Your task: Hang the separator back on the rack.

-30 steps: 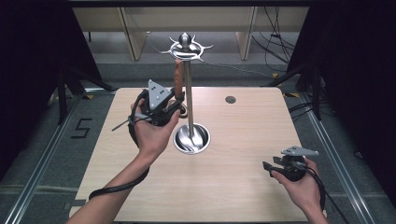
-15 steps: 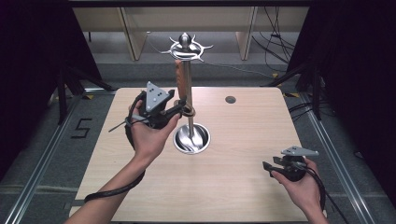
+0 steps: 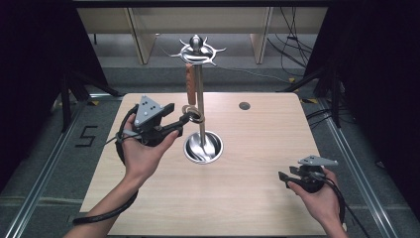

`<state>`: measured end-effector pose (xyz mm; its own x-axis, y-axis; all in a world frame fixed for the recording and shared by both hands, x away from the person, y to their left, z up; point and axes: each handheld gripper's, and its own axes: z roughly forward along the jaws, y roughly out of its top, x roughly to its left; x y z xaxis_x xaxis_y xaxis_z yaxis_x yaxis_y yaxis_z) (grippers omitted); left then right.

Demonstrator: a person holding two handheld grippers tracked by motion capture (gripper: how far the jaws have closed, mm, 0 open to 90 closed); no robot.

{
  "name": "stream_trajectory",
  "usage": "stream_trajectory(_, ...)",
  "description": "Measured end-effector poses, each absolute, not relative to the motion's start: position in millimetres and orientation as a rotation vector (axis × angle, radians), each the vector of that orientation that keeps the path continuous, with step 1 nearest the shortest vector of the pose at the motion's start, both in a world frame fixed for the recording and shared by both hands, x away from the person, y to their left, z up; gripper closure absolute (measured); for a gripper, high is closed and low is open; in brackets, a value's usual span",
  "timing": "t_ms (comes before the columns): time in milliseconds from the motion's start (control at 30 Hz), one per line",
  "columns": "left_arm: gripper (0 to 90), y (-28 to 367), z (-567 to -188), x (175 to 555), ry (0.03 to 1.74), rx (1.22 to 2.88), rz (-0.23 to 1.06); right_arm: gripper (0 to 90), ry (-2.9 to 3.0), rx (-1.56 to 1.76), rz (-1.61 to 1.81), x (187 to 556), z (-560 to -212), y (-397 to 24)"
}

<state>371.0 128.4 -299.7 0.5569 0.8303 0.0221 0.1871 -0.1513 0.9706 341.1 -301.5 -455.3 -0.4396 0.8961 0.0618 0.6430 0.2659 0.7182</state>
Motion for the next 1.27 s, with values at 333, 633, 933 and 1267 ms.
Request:
stream_trajectory(333, 39.4, 153.0, -315.7, 361.7, 0.899, 1.684, 0.696, 49.3, 2.183, 1.401, 0.978, 341.4, -455.6, -301.8)
stream_trajectory(633, 38.7, 173.1, -343.2, 352.8, 0.935, 1.708, 0.675, 49.0, 2.173, 1.429, 0.984, 340.1, -453.8, -300.4)
stream_trajectory(933, 39.7, 197.6, -404.8, 338.8, 1.004, 1.747, 0.666, 48.9, 2.178, 1.402, 0.994, 341.5, -456.8, -301.0)
stream_trajectory(1267, 40.6, 203.8, -433.5, 343.9, 1.015, 1.776, 0.603, 48.6, 2.166, 1.393, 0.997, 340.6, -457.0, -299.2)
